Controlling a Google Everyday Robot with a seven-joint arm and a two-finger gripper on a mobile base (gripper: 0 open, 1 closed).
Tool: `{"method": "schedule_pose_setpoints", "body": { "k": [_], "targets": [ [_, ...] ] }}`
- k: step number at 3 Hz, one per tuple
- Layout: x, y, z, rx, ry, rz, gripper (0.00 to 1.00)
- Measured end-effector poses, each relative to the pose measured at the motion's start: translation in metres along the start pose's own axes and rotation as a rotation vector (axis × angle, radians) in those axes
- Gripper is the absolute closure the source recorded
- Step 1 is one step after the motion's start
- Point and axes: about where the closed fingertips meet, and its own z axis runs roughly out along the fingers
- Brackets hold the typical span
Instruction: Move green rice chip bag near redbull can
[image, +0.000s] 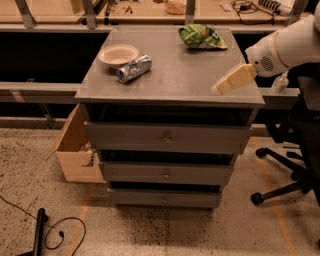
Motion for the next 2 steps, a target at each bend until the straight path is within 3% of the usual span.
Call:
{"method": "schedule_pose_setpoints", "body": {
  "k": [1,2],
  "targets": [
    [-0.0131,-0.0249,0.0086,0.088,-0.068,0.081,0.00],
    [-0.0135,-0.0252,0.0089,0.089,-0.069,0.081,0.00]
  ]
}}
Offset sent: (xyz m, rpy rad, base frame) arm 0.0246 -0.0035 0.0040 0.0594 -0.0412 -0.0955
